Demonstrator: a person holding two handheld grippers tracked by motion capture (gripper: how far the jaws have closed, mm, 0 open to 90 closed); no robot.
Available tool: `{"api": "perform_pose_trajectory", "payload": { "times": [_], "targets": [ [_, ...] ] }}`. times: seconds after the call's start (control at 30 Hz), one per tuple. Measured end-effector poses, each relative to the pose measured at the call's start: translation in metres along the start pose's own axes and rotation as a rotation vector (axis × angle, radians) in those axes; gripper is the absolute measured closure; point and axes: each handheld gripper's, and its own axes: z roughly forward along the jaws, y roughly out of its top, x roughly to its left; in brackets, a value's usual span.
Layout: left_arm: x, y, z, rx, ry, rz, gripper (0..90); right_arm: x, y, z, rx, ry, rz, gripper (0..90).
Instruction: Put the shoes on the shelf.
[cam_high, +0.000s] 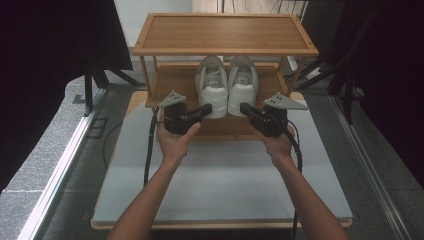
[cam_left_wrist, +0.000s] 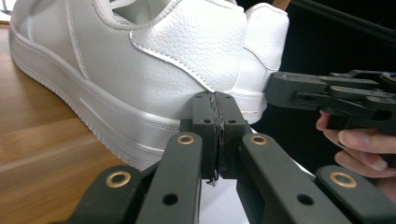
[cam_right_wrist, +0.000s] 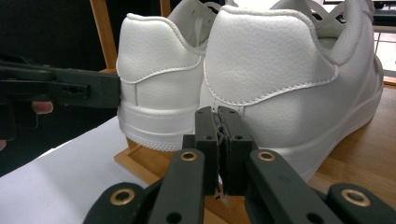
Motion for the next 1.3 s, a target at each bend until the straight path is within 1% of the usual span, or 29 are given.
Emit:
{"api": "perform_pose_trajectory", "payload": {
  "times": [0.13, 0.2, 0.23, 0.27, 0.37, 0.43, 0.47, 0.5, 0.53, 0.6, 0.63, 0.67, 0.7, 0.8, 0.87, 0.93, 1.0, 1.03, 1.07, 1.1, 1.13, 1.23, 1.3],
  "targets": [
    [0.002, 0.003, 0.001, 0.001, -0.005, 0.002, 88.6, -0.001, 0.0, 0.0, 0.003, -0.009, 0.002, 86.7],
    [0.003, 0.003, 0.001, 0.002, -0.015, -0.008, 88.5, -0.002, -0.001, 0.0, 0.004, -0.007, 0.019, 86.7],
    [0.004, 0.002, 0.0, 0.003, -0.025, -0.017, 87.6, -0.003, -0.002, 0.0, 0.002, 0.006, 0.038, 86.8],
    [0.004, 0.001, 0.0, 0.002, -0.031, -0.023, 87.6, -0.003, -0.002, 0.0, 0.002, 0.006, 0.038, 86.8],
    [0.004, -0.002, -0.001, -0.006, -0.043, -0.03, 83.4, -0.002, -0.004, 0.0, 0.001, 0.005, 0.033, 86.0],
    [0.003, -0.003, -0.001, -0.012, -0.054, -0.035, 79.3, -0.002, -0.005, -0.001, 0.001, 0.01, 0.036, 83.9],
    [0.003, -0.004, -0.001, -0.014, -0.059, -0.036, 76.9, -0.002, -0.005, -0.002, -0.002, 0.008, 0.037, 82.8],
    [0.002, -0.004, -0.002, -0.017, -0.061, -0.036, 71.6, -0.002, -0.006, -0.005, -0.015, 0.004, 0.032, 81.5],
    [0.001, -0.005, -0.002, -0.022, -0.061, -0.036, 71.6, -0.002, -0.006, -0.005, -0.015, 0.004, 0.032, 81.5],
    [0.0, -0.005, -0.004, -0.032, -0.054, -0.04, 63.0, -0.003, -0.006, -0.01, -0.032, 0.007, 0.036, 79.4],
    [-0.001, -0.007, -0.007, -0.045, -0.053, -0.046, 58.9, -0.005, -0.008, -0.014, -0.043, 0.009, 0.043, 76.8],
    [-0.001, -0.007, -0.007, -0.045, -0.053, -0.046, 57.5, -0.005, -0.008, -0.014, -0.043, 0.009, 0.043, 76.8],
    [-0.002, -0.008, -0.009, -0.05, -0.044, -0.059, 57.5, -0.005, -0.009, -0.016, -0.045, 0.009, 0.045, 75.3],
    [-0.001, -0.011, -0.015, -0.056, -0.028, -0.098, 52.5, -0.006, -0.014, -0.022, -0.051, 0.015, 0.059, 68.5],
    [0.0, -0.016, -0.021, -0.059, -0.016, -0.103, 50.4, -0.007, -0.019, -0.027, -0.051, 0.027, 0.065, 62.7],
    [0.001, -0.021, -0.027, -0.063, -0.01, -0.106, 49.3, -0.007, -0.025, -0.033, -0.045, 0.02, 0.058, 59.6],
    [0.002, -0.027, -0.035, -0.066, -0.001, -0.103, 48.7, -0.008, -0.031, -0.04, -0.045, 0.01, 0.051, 57.7],
    [0.002, -0.03, -0.038, -0.063, 0.01, -0.098, 48.5, -0.008, -0.035, -0.044, -0.046, 0.007, 0.05, 57.1],
    [0.002, -0.036, -0.044, -0.054, 0.023, -0.087, 48.2, -0.008, -0.042, -0.051, -0.054, 0.001, 0.051, 56.3],
    [0.002, -0.036, -0.044, -0.054, 0.023, -0.087, 48.1, -0.008, -0.042, -0.051, -0.054, 0.001, 0.051, 56.3],
    [0.003, -0.041, -0.048, -0.054, 0.029, -0.089, 48.1, -0.008, -0.046, -0.054, -0.059, 0.0, 0.053, 55.9],
    [0.003, -0.052, -0.057, -0.056, 0.028, -0.094, 47.6, -0.007, -0.06, -0.067, -0.071, 0.0, 0.062, 54.8],
    [0.004, -0.061, -0.065, -0.052, 0.021, -0.093, 47.1, -0.007, -0.068, -0.074, -0.072, 0.0, 0.057, 53.6]
  ]
}}
